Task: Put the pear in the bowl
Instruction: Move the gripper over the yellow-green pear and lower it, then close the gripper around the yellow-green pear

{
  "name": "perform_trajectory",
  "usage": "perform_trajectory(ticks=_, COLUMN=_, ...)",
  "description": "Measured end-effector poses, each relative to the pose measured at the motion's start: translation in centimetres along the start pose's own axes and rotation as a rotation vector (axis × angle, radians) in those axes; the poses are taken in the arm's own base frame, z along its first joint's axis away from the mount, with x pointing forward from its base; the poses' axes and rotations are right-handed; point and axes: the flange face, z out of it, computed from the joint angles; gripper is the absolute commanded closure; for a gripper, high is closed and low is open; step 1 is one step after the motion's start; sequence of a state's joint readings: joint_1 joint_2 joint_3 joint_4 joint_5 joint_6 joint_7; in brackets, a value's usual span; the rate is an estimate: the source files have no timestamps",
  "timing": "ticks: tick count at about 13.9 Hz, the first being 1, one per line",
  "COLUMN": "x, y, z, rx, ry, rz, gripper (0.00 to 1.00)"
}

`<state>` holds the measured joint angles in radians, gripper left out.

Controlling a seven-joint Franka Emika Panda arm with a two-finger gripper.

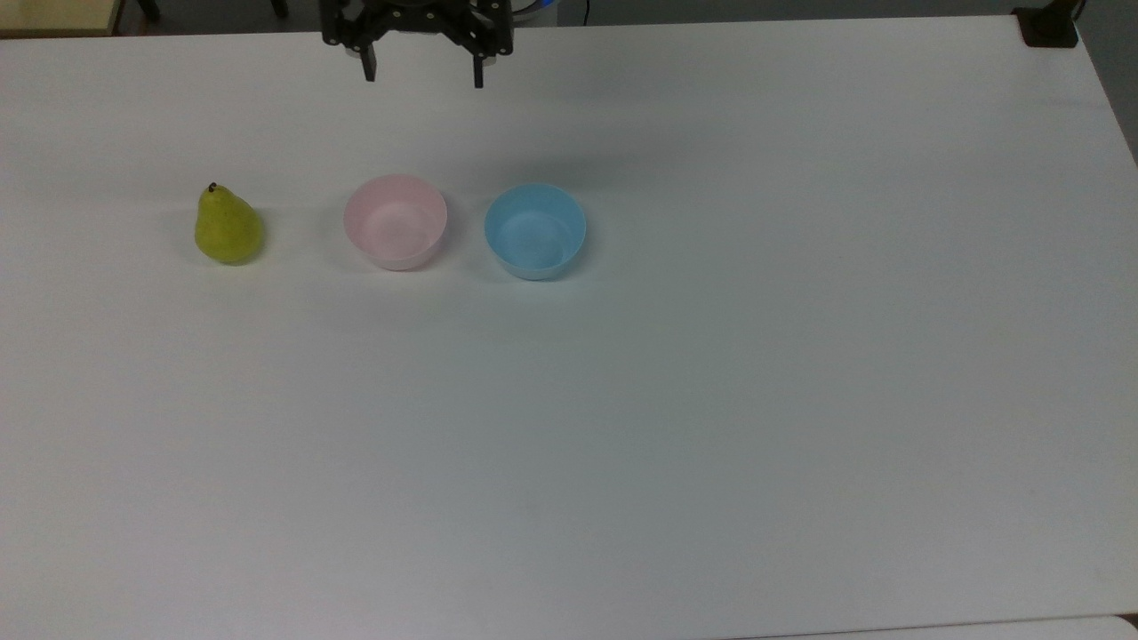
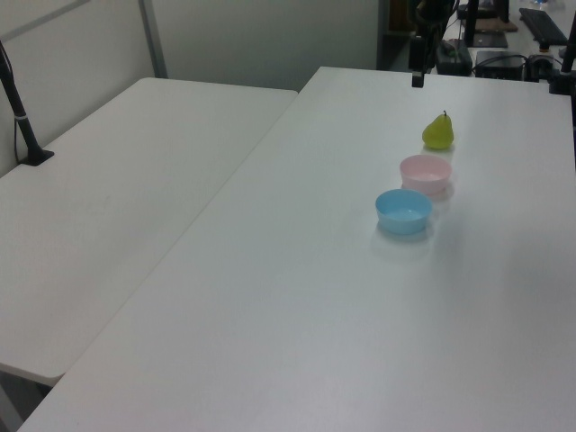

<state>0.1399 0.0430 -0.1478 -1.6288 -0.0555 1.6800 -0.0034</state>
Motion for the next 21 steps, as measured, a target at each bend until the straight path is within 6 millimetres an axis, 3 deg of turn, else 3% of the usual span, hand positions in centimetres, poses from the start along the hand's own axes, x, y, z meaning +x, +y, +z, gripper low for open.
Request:
perform_trajectory(ticks=4, x=0.4, y=4.2, z=0.8, rx=-0.004, ry=0.013, rz=0.002, gripper=0.00)
perform_trajectory(ticks=8, x=1.5, y=9.7, z=3.8, rx=-0.015, ry=0.014, rz=-0.043, gripper=0.00)
perform_trajectory(ticks=11, x=2.1, y=14.4, z=7.2, rx=-0.021, ry=-0.006, rz=-0.076, gripper=0.00)
perform_trajectory(ticks=14, x=2.0, y=17.4, z=10.2, rx=-0.021, ry=-0.025, rz=-0.112, gripper=0.00)
perform_trajectory(ticks=19, x=1.9, y=20.9, z=17.0, rx=-0.020, ry=-0.067, rz=-0.140, gripper=0.00)
perform_trajectory(ticks=21, x=2.0, y=21.5, z=18.7, rx=-0.043, ry=-0.091, rz=-0.151, gripper=0.01)
